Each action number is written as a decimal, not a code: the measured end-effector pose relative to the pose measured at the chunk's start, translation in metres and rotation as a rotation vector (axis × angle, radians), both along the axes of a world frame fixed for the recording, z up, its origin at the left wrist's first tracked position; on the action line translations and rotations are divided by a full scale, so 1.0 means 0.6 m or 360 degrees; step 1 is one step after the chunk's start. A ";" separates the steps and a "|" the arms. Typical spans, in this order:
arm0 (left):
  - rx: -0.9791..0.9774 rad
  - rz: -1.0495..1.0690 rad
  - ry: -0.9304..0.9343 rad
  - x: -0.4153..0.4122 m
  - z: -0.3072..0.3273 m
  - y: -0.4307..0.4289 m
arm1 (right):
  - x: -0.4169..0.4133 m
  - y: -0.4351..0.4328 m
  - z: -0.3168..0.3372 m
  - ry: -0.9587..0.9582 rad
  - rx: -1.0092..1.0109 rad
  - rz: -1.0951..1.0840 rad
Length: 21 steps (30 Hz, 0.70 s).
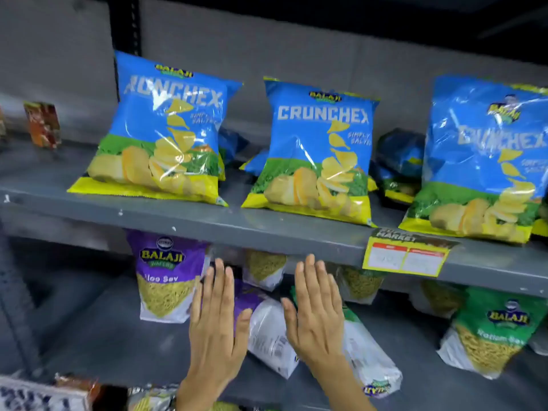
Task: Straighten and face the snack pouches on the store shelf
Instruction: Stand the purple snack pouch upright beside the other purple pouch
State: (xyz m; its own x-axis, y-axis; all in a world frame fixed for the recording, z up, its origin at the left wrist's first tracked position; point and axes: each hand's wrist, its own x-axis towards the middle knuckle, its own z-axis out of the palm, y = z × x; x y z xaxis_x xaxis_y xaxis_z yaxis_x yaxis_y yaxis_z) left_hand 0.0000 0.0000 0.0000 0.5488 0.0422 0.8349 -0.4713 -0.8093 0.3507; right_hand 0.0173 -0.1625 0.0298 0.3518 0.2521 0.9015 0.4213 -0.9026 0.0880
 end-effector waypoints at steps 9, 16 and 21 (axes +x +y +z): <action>-0.0126 0.0375 0.0848 0.078 -0.166 -0.015 | 0.092 -0.028 -0.143 0.0834 0.0035 -0.0132; -0.2149 0.0326 0.1325 0.129 -0.191 -0.087 | 0.196 -0.033 -0.181 0.1882 0.0197 -0.0043; -0.2713 0.0044 0.1625 0.146 -0.182 -0.092 | 0.249 -0.043 -0.170 0.2331 0.0387 -0.0142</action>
State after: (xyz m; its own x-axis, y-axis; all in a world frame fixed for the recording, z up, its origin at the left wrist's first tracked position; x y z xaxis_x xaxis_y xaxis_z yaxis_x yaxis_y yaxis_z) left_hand 0.0877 -0.0552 -0.1090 0.6968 0.3293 -0.6372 0.3736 0.5918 0.7143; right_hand 0.1669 -0.1881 -0.0723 0.9668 0.0802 -0.2426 -0.0562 -0.8596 -0.5079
